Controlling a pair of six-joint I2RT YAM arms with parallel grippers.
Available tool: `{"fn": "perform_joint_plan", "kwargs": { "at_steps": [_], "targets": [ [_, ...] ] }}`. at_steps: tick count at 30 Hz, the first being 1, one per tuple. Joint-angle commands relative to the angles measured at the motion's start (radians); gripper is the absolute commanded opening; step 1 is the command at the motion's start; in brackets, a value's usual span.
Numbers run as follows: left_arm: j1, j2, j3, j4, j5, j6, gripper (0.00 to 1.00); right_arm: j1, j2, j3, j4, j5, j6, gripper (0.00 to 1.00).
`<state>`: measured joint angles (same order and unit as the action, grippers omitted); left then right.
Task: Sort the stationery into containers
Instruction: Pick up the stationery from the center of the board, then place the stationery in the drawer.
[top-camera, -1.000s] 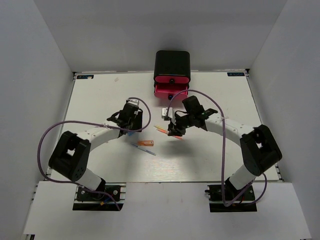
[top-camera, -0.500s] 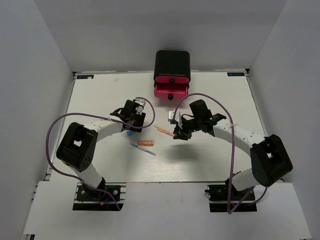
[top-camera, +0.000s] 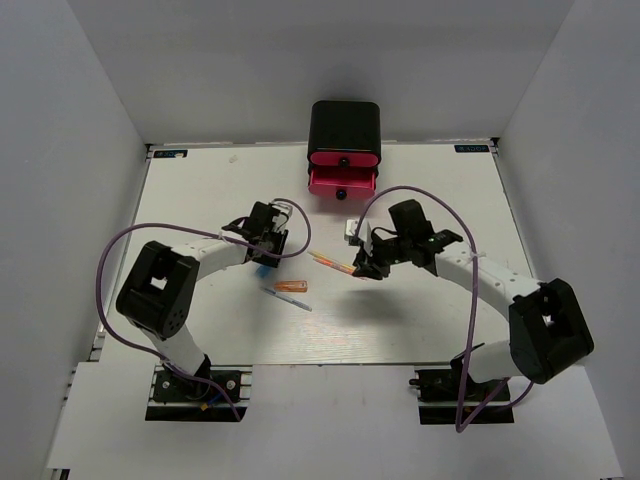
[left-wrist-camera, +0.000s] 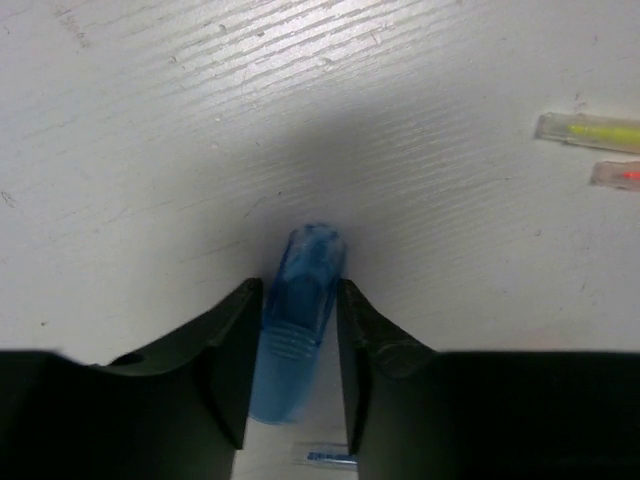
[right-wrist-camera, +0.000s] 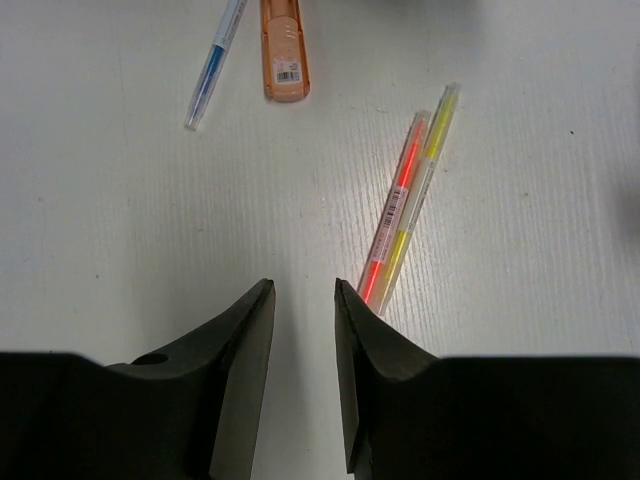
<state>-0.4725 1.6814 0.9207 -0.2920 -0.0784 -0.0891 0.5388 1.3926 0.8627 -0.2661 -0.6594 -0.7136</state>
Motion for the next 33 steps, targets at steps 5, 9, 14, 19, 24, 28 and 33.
{"fn": "perform_joint_plan", "kwargs": {
  "at_steps": [5,9,14,19,24,28,33],
  "targets": [
    [0.003,0.0,0.053,-0.036,0.029,-0.027,0.16,-0.023,-0.061,-0.039,0.002,-0.022,0.014,0.37],
    [0.003,-0.067,0.135,0.008,0.127,-0.058,0.14,-0.037,-0.086,-0.067,0.014,0.016,0.02,0.37],
    [0.003,-0.046,0.286,0.111,0.25,-0.028,0.13,-0.057,-0.118,-0.1,0.028,0.041,0.035,0.33],
    [0.003,0.063,0.468,0.154,0.367,0.051,0.13,-0.076,-0.142,-0.12,0.039,0.063,0.04,0.31],
    [0.003,0.184,0.607,0.209,0.451,0.146,0.11,-0.102,-0.17,-0.14,0.039,0.066,0.037,0.31],
    [0.003,0.247,0.69,0.269,0.451,0.201,0.11,-0.117,-0.191,-0.168,0.042,0.066,0.036,0.31],
    [-0.006,0.316,0.762,0.347,0.391,0.201,0.11,-0.131,-0.205,-0.183,0.047,0.063,0.032,0.31]
  ]
}}
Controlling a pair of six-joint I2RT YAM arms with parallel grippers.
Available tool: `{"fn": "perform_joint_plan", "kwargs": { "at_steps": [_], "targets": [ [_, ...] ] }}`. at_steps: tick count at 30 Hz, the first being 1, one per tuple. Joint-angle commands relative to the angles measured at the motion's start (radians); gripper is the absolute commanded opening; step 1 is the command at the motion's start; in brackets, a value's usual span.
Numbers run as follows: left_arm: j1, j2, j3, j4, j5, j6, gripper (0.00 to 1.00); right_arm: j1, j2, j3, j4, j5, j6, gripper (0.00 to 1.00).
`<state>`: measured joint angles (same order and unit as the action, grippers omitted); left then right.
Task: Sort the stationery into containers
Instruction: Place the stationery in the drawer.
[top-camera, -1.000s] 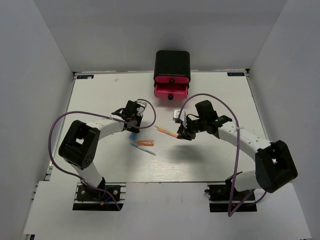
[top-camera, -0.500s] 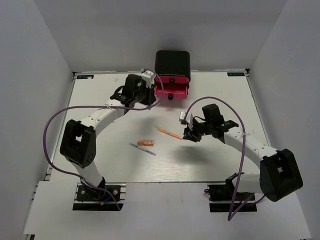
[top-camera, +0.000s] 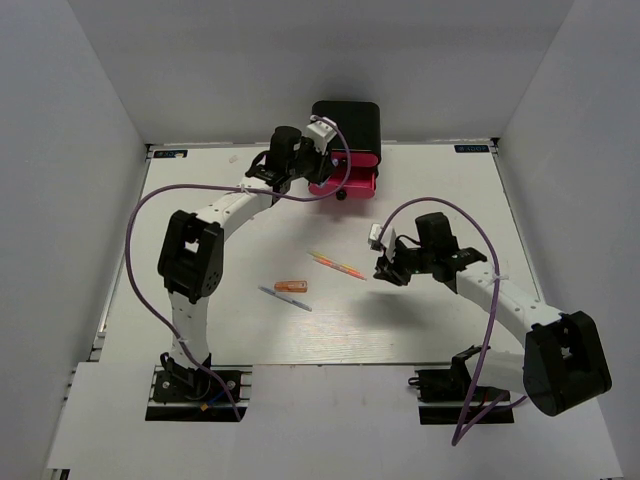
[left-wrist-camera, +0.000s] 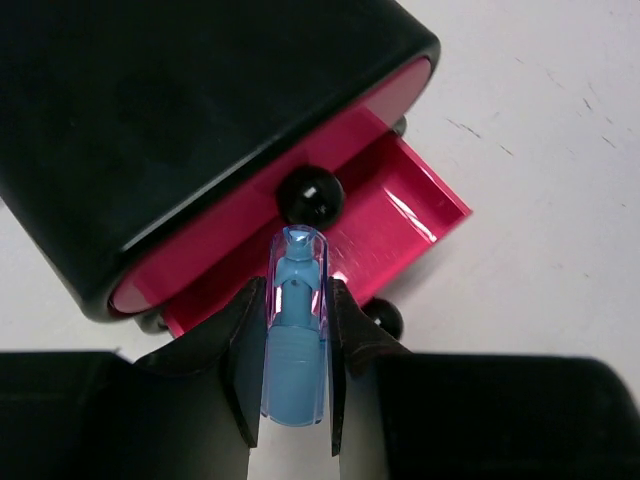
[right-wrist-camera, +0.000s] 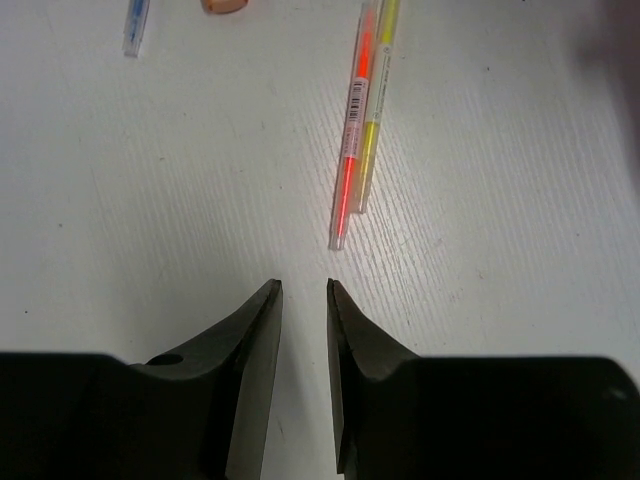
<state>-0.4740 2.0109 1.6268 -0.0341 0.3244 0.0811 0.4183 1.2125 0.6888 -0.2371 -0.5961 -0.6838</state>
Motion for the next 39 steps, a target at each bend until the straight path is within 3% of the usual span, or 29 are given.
{"fn": "perform_joint_plan", "kwargs": {
  "at_steps": [1,10,17,23,27,36,37,39],
  "targets": [
    [-0.005,-0.003,0.056,0.108,-0.021,0.022,0.11,-0.013,-0.024,-0.011,0.019,-0.005,0.0,0.31],
    [-0.014,0.008,-0.012,0.246,-0.03,-0.001,0.12,-0.033,-0.034,-0.035,0.027,-0.019,-0.008,0.31],
    [-0.014,0.019,-0.06,0.261,-0.025,0.034,0.2,-0.038,-0.024,-0.031,0.027,-0.028,-0.014,0.31],
    [-0.014,0.009,-0.085,0.27,-0.045,0.034,0.45,-0.042,-0.019,-0.028,0.018,-0.037,-0.025,0.32],
    [-0.014,-0.003,-0.094,0.27,-0.045,0.034,0.54,-0.046,-0.018,-0.025,0.016,-0.045,-0.026,0.33],
    [-0.023,-0.107,-0.16,0.301,-0.045,0.013,0.54,-0.042,-0.024,-0.031,0.012,-0.047,-0.042,0.35],
    [-0.023,-0.129,-0.192,0.301,-0.045,0.002,0.52,-0.042,-0.024,-0.034,0.012,-0.047,-0.045,0.35],
    [-0.023,-0.216,-0.266,0.29,-0.045,-0.012,0.37,-0.042,-0.03,-0.035,0.01,-0.05,-0.051,0.36]
  ]
}}
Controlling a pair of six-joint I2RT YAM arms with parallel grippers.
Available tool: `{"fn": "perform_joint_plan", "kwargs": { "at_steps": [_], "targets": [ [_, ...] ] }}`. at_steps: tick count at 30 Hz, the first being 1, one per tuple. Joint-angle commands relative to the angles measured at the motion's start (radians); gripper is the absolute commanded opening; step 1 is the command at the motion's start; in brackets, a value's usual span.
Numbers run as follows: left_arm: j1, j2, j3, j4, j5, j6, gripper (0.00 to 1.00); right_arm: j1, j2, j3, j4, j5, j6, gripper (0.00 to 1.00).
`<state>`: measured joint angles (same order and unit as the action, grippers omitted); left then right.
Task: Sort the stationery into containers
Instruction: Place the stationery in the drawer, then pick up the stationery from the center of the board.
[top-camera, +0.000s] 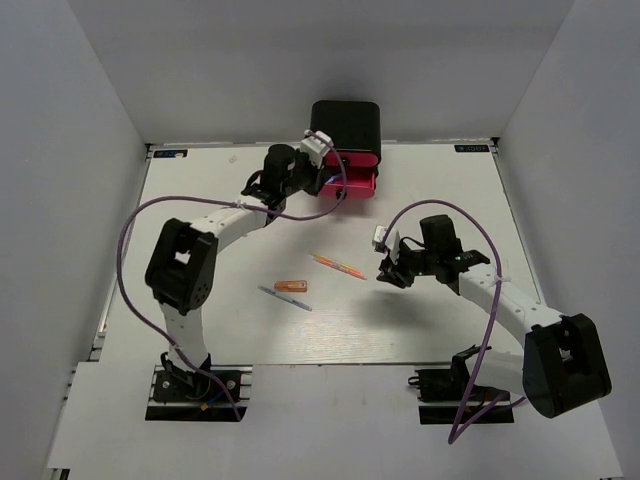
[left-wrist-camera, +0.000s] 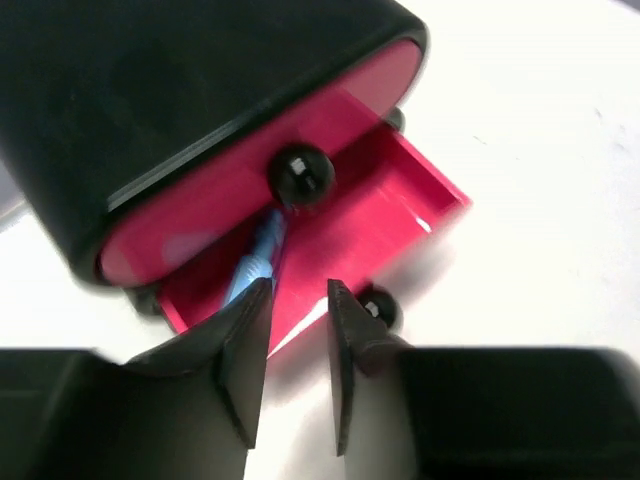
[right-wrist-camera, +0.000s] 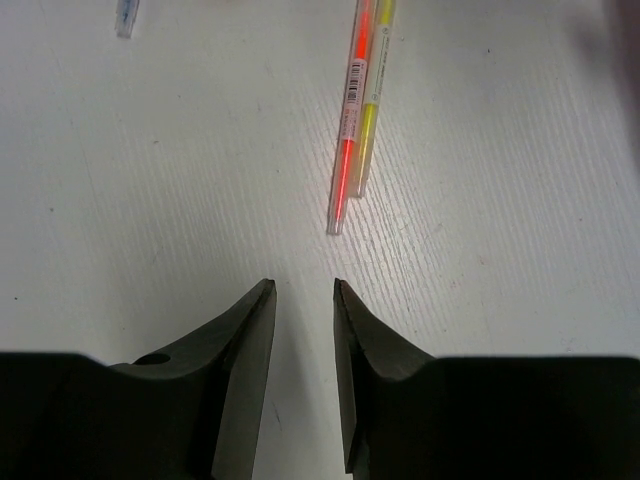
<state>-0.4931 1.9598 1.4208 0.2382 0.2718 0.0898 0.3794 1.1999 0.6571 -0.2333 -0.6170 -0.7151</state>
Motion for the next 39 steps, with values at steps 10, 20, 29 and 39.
{"fn": "perform_joint_plan", "kwargs": {
  "at_steps": [10,20,29,39],
  "targets": [
    [0.008,-0.654,-0.433,-0.308,0.114,-0.121,0.45,-0.004,-0.002,-0.016,0.017,-0.049,-0.058,0.4],
    [-0.001,-0.645,-0.438,-0.772,0.302,0.201,0.72,0.0,0.058,0.039,-0.014,-0.073,-0.092,0.49],
    [-0.068,-0.498,-0.507,-0.731,0.205,0.242,0.72,-0.004,0.058,0.056,-0.041,-0.059,-0.09,0.5],
    [-0.157,-0.386,-0.494,-0.686,0.018,0.242,0.72,-0.005,0.056,0.059,-0.047,-0.061,-0.067,0.52]
  ]
}}
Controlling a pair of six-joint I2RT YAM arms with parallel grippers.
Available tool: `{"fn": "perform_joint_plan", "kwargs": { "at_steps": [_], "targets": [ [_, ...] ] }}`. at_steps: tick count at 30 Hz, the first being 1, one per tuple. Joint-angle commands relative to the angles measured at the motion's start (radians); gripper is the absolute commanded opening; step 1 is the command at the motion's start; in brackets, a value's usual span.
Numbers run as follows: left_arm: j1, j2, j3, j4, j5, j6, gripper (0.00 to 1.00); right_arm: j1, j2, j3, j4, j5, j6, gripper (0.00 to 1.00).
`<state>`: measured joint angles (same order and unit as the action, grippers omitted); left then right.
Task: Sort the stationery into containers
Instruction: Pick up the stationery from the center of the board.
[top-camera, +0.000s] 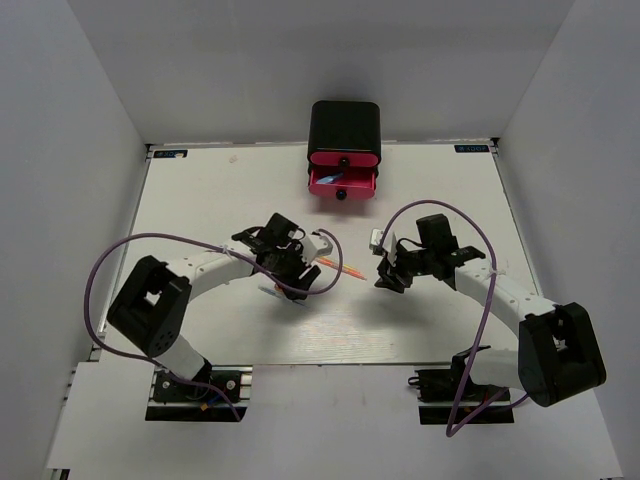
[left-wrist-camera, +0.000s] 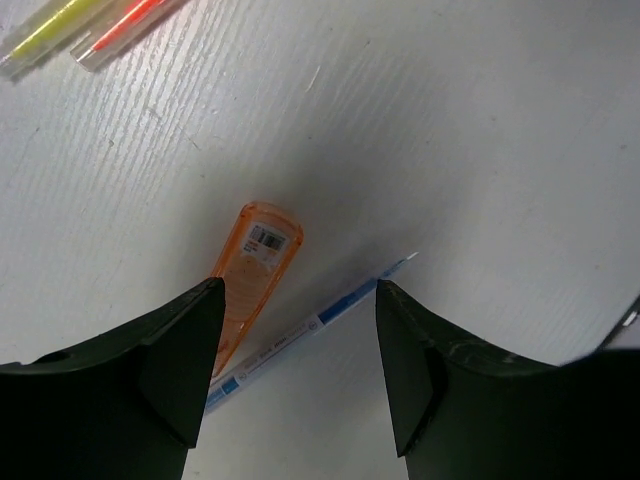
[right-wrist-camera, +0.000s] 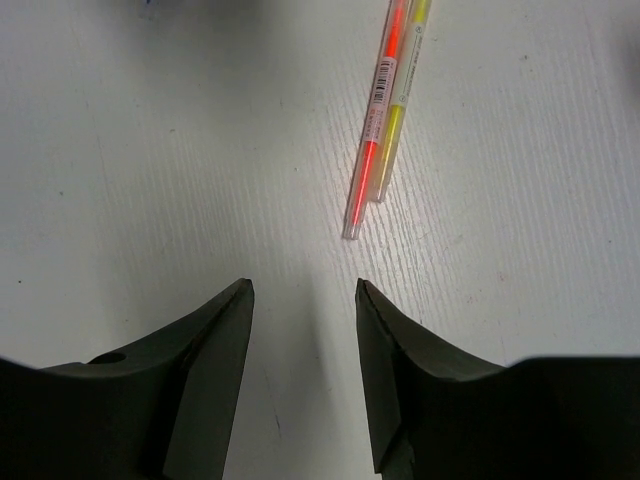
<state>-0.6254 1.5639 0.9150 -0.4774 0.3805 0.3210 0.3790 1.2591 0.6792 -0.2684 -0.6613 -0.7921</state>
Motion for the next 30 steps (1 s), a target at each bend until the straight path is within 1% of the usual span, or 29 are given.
{"fn": "perform_joint_plan", "kwargs": {
  "at_steps": [1,5,6,9,12,13,14,16,17,19,20,21,22,23,25,27,29,30],
  "targets": [
    [-0.025,0.019,0.022,0.029,-0.103,0.01,0.72,-0.003,-0.004,0.037,-0.008,-0.02,0.011,0.52],
    [-0.074,0.068,0.022,0.02,-0.187,0.01,0.71,-0.003,-0.009,0.037,-0.011,-0.018,0.013,0.52],
    [-0.074,0.079,0.022,0.02,-0.234,0.01,0.71,-0.003,-0.009,0.037,-0.012,-0.02,0.011,0.52],
    [-0.092,0.111,0.031,0.02,-0.285,0.0,0.69,-0.003,-0.016,0.029,-0.009,-0.024,0.013,0.52],
    [-0.092,0.12,0.041,0.042,-0.285,-0.01,0.6,-0.003,-0.021,0.023,-0.012,-0.027,0.011,0.52],
    [-0.102,0.12,0.041,0.042,-0.285,-0.01,0.55,-0.005,-0.023,0.022,-0.012,-0.027,0.011,0.52],
    [-0.102,0.13,0.053,0.042,-0.285,-0.01,0.42,-0.005,-0.026,0.02,-0.011,-0.024,0.007,0.52],
    [-0.102,0.13,0.064,0.042,-0.285,-0.01,0.29,-0.003,-0.033,0.014,-0.011,-0.021,0.002,0.52],
    [-0.102,0.13,0.079,0.051,-0.285,-0.022,0.19,-0.005,-0.035,0.013,-0.012,-0.024,0.001,0.52],
    [-0.082,0.078,0.103,0.095,-0.276,-0.052,0.14,-0.006,-0.038,0.005,-0.009,-0.018,0.002,0.52],
    [-0.082,0.058,0.114,0.118,-0.241,-0.068,0.12,-0.006,-0.04,0.0,-0.009,-0.02,0.001,0.52],
    [-0.071,0.036,0.123,0.15,-0.232,-0.079,0.12,-0.008,-0.041,-0.004,-0.006,-0.02,0.001,0.52],
    [-0.071,0.018,0.137,0.187,-0.232,-0.079,0.07,-0.006,-0.043,-0.006,-0.008,-0.02,0.002,0.52],
    [-0.071,0.004,0.149,0.257,-0.232,-0.079,0.03,-0.006,-0.044,-0.013,-0.008,-0.021,0.001,0.52],
    [-0.06,0.004,0.202,0.321,-0.218,-0.079,0.02,-0.003,-0.049,-0.018,-0.005,-0.021,0.001,0.52],
    [-0.06,0.04,0.252,0.391,-0.206,-0.088,0.0,-0.006,-0.046,-0.02,0.001,-0.023,0.004,0.52],
    [-0.042,0.122,0.341,0.454,-0.206,-0.108,0.0,-0.005,-0.047,-0.02,0.004,-0.024,-0.001,0.52],
    [-0.042,0.152,0.41,0.47,-0.206,-0.108,0.0,-0.005,-0.049,-0.02,0.005,-0.026,-0.004,0.52]
  ]
}}
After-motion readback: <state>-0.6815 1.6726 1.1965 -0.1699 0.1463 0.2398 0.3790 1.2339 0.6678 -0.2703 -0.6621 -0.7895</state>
